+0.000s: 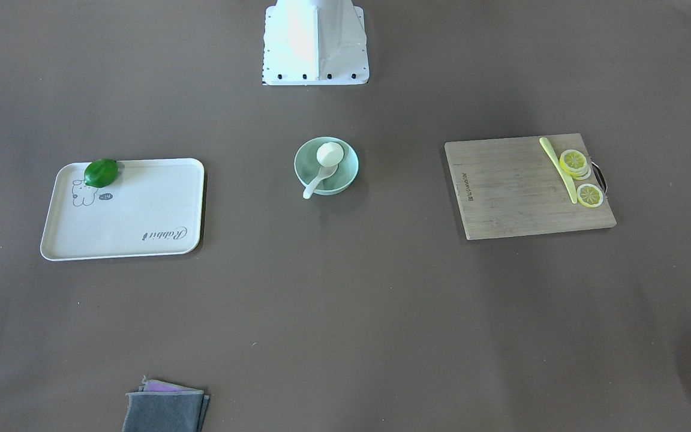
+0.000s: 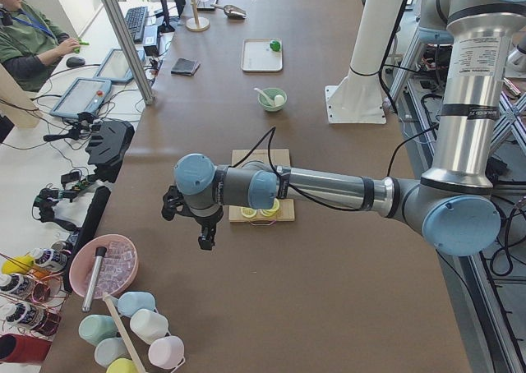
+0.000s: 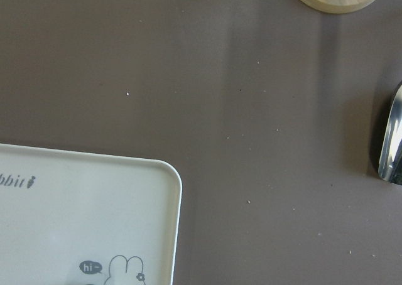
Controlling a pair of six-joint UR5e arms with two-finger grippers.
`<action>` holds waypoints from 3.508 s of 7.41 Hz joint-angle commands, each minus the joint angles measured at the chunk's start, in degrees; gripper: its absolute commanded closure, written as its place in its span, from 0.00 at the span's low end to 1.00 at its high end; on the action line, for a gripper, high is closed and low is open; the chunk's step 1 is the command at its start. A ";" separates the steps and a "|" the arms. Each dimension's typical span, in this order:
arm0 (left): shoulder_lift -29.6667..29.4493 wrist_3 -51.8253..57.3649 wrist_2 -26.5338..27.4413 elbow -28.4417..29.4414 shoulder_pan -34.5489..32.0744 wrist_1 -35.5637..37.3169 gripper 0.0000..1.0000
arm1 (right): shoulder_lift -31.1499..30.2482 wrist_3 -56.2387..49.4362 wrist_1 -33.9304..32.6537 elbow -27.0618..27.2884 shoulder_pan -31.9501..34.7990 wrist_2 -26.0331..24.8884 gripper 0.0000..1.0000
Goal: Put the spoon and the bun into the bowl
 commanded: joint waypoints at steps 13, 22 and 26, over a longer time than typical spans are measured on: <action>1.94 0.46 2.93 -1.83 -0.20 -0.18 0.02 | -2.65 -19.29 -14.45 -2.27 5.36 -3.31 0.00; 4.05 0.55 2.93 -3.06 -0.03 -0.10 0.02 | -3.72 -19.53 -9.10 -4.29 0.73 -2.52 0.00; 4.75 0.55 2.93 -3.23 0.15 -0.10 0.02 | -3.72 -19.36 -9.10 -4.38 0.02 -2.69 0.00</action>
